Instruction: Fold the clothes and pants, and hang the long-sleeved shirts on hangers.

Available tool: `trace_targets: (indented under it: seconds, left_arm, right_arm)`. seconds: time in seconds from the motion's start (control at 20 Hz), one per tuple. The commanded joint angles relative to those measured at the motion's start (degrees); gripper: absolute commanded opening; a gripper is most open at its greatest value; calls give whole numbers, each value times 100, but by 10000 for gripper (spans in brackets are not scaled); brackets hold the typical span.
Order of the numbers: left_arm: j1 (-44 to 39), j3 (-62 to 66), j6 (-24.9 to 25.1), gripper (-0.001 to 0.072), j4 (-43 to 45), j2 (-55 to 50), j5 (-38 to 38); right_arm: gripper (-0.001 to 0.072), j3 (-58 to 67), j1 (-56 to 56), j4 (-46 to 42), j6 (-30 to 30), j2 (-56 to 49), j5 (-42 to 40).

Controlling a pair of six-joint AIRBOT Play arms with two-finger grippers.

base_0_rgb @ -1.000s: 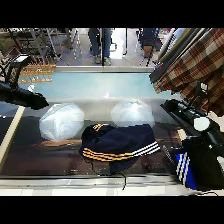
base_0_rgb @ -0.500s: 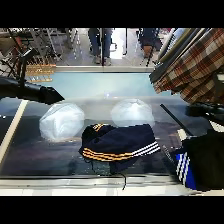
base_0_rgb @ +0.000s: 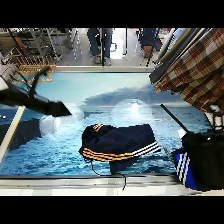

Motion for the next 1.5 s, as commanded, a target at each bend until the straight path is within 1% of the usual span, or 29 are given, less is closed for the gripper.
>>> trace_targets:
  seconds: [0.0,0.1,0.15,0.2,0.25,0.35,0.5,0.65,0.75,0.85,0.95,1.05,1.1,1.15,1.2,1.25,1.3,1.35,1.45]
  left_arm:
    - [2,-1908,715,550,-197,-20,162]
    - [2,-3106,1307,548,-579,-31,986]
    - [0,-3456,1506,542,-623,-35,1377]
    - [-17,-3681,1615,542,-586,-37,1766]
    - [-24,-3764,1606,542,-538,-48,2026]
    - [-48,-3766,1620,543,-452,-114,2402]
    - [-57,-3674,1950,602,-437,-424,2546]
    - [-205,-3556,2374,602,-439,-748,2555]
    - [-380,-3528,2667,601,-439,-791,2789]
    - [-531,-3491,2734,602,-439,-791,3115]
    - [-682,-3412,2957,597,-479,-791,3134]
    - [-839,-3392,3088,585,-476,-791,3104]
    - [-905,-3392,3088,583,-463,-796,3005]
    - [-960,-3392,3088,565,-431,-796,2874]
    - [-973,-3392,3088,482,-439,-796,2723]
    - [-973,-3392,3088,299,-437,-796,2551]
    - [-968,-3392,3091,74,-435,-793,2345]
    - [-949,-3392,3161,11,-442,-789,2087]
    - [-890,-3392,3193,8,-439,-704,1550]
  right_arm:
    - [542,-1097,-76,1067,-409,-153,92]
    - [543,-1394,-76,1255,-485,-546,-24]
    - [543,-1388,-76,1366,-487,-831,-42]
    - [543,-1355,-76,1495,-503,-1113,-61]
    - [543,-1300,-74,1541,-501,-1410,-129]
    - [542,-1224,-76,1547,-501,-1871,-422]
    - [542,-1113,-74,1539,-590,-2232,-859]
    - [542,-892,-74,1513,-702,-2531,-1121]
    - [542,-732,-70,1539,-756,-2754,-1259]
    - [542,-706,-7,1565,-809,-2876,-1478]
    - [541,-706,186,1550,-975,-3003,-1502]
    - [540,-706,442,1517,-990,-3185,-1602]
    - [535,-702,588,1523,-990,-3285,-1641]
    - [461,-702,721,1521,-1005,-3353,-1663]
    - [263,-702,833,1517,-1060,-3375,-1698]
    - [17,-688,898,1517,-1099,-3359,-1692]
    - [17,-671,894,1526,-1097,-3300,-1659]
    - [16,-671,894,1504,-1102,-3143,-1646]
    - [16,-671,883,1491,-1217,-2621,-1526]
